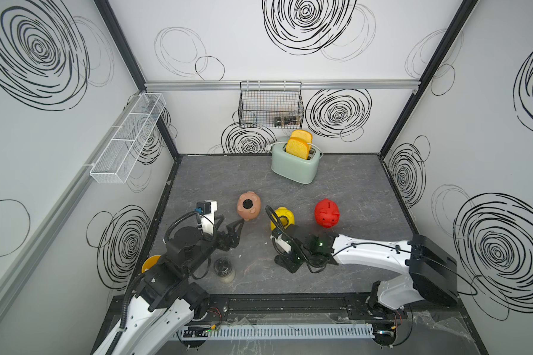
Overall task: Close piggy banks
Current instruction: Pick up the knob at the center of the board.
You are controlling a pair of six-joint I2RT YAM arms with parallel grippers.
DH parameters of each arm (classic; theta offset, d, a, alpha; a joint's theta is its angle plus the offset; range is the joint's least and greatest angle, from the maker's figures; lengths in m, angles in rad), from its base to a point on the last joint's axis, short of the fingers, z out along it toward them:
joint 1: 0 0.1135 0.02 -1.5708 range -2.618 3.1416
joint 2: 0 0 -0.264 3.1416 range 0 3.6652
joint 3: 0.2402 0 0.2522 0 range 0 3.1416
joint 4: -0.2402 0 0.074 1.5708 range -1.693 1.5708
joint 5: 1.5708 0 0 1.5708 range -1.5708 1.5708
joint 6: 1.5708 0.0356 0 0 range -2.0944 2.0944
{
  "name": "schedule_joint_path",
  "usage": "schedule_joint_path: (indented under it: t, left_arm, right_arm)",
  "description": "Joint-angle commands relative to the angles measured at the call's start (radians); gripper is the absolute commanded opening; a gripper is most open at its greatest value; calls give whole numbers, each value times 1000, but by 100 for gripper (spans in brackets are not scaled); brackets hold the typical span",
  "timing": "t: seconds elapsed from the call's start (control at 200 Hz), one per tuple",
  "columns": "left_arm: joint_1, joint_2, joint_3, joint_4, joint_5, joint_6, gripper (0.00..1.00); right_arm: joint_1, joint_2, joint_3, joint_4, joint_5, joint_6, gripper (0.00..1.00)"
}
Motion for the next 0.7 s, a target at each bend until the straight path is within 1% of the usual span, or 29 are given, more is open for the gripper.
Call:
schedule_joint_path:
  t: [0.0, 0.22, 0.385, 0.695]
  left_arm:
    - [8, -35, -12, 31, -46, 23, 87]
    - [18, -28, -15, 39, -16, 29, 88]
    - [22, -23, -15, 38, -20, 26, 88]
    - [25, -13, -17, 39, -21, 24, 89]
  right_arm:
    - [35, 64, 70, -45, 41, -53, 39]
    - [44, 146, 123, -67, 79, -85, 37]
    - [32, 189, 145, -83, 86, -85, 29]
    - [3, 193, 145, -85, 75, -95, 29]
